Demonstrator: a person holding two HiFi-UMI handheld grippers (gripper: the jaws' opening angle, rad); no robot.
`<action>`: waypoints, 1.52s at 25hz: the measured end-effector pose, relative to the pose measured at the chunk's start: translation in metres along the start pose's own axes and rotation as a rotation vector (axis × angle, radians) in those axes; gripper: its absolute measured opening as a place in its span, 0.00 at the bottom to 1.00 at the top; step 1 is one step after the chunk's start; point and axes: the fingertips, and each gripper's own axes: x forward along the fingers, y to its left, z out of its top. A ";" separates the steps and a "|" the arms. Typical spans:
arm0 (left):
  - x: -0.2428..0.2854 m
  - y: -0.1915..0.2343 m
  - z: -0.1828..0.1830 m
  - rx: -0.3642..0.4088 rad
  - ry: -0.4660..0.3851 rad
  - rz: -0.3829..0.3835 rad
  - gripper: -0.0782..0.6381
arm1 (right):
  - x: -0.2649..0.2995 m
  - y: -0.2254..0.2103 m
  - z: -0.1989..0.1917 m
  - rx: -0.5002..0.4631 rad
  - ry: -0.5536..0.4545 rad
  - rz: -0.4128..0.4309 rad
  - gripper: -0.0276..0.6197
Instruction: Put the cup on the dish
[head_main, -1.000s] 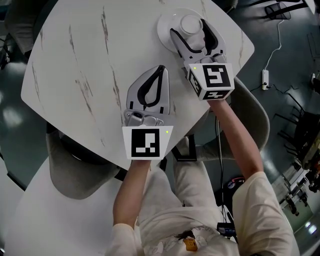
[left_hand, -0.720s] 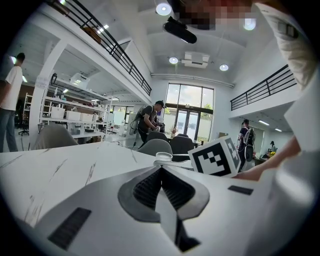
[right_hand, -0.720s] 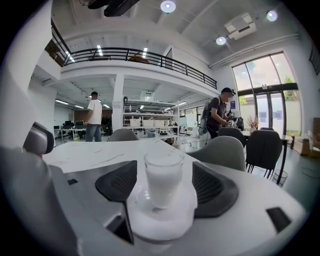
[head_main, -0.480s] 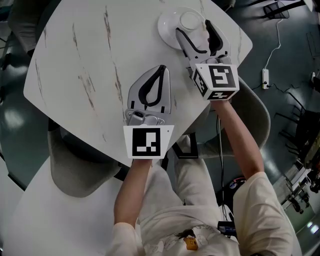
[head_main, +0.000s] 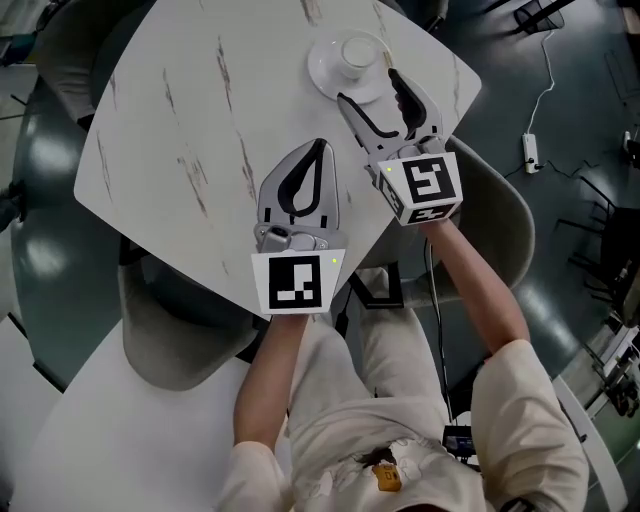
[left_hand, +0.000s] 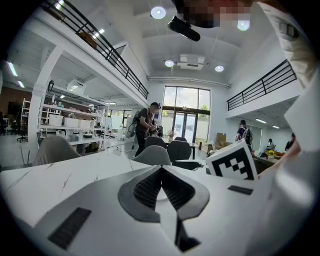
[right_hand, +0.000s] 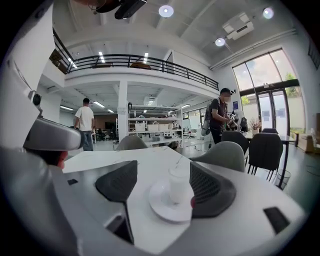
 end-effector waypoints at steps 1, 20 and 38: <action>-0.002 -0.001 0.003 0.007 0.003 -0.002 0.11 | -0.004 0.005 0.004 0.003 -0.001 0.016 0.55; -0.105 -0.036 0.050 -0.012 0.018 -0.003 0.11 | -0.129 0.073 0.090 -0.017 0.002 0.096 0.12; -0.189 -0.085 0.114 -0.053 -0.027 -0.059 0.11 | -0.253 0.091 0.174 0.060 -0.042 0.098 0.05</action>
